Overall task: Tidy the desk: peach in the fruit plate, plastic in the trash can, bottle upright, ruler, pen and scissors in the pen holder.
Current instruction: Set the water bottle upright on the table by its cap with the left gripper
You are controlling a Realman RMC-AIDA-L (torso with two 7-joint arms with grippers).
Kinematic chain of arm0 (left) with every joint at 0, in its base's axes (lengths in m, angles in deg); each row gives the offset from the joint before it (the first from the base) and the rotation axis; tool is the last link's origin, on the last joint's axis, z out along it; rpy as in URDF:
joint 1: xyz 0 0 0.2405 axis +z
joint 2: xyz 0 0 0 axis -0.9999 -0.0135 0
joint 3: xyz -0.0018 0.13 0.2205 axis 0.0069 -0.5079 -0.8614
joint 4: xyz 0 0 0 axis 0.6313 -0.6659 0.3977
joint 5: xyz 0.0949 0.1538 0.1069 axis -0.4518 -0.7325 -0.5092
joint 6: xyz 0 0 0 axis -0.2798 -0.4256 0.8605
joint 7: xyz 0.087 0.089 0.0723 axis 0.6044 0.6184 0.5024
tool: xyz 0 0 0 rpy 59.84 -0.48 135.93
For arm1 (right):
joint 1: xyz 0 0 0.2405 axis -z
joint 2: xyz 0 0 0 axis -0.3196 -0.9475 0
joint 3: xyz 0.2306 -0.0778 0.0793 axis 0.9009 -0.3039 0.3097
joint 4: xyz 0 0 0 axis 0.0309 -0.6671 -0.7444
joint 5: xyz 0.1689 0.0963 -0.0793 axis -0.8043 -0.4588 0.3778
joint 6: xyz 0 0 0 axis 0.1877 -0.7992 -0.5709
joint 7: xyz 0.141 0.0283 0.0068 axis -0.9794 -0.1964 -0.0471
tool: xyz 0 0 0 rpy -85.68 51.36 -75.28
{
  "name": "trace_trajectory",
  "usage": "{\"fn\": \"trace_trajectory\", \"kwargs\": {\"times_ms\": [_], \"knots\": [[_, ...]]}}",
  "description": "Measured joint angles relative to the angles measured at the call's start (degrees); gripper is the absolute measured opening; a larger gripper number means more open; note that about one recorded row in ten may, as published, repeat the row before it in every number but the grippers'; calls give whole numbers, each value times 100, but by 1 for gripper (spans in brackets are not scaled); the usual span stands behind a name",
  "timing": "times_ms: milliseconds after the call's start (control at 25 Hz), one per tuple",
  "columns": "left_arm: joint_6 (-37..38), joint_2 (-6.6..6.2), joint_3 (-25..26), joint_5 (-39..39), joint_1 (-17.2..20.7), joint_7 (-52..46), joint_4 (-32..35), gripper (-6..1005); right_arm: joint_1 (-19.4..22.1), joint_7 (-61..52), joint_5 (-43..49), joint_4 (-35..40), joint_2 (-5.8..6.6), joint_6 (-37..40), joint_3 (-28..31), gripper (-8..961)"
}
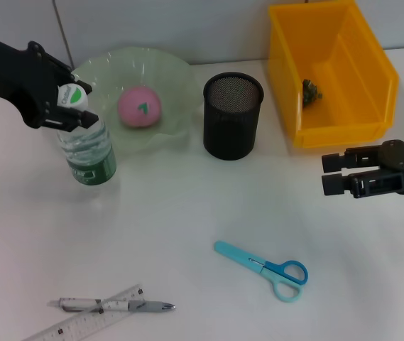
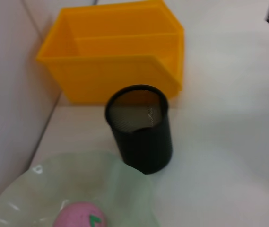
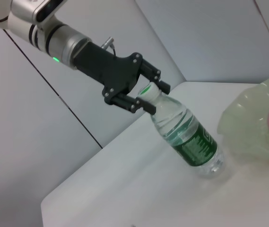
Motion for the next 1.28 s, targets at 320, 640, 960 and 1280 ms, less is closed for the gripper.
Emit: {"fn": "trace_trajectory", "kwargs": {"times_ms": [320, 640, 960, 1280], "knots": [[-55, -14, 105, -17, -101, -539, -189, 445, -25, 273, 0, 0, -16, 17, -6, 787], [-139, 25, 172, 12, -93, -1107, -256, 444, 36, 1326, 1, 13, -99, -100, 45, 786], [-490, 61, 174, -7, 6, -1419, -296, 442, -16, 1670, 18, 7, -112, -148, 1, 787], [-655, 103, 154, -9, 199, -1383, -308, 440, -26, 1692, 3, 54, -162, -60, -18, 787]]}}
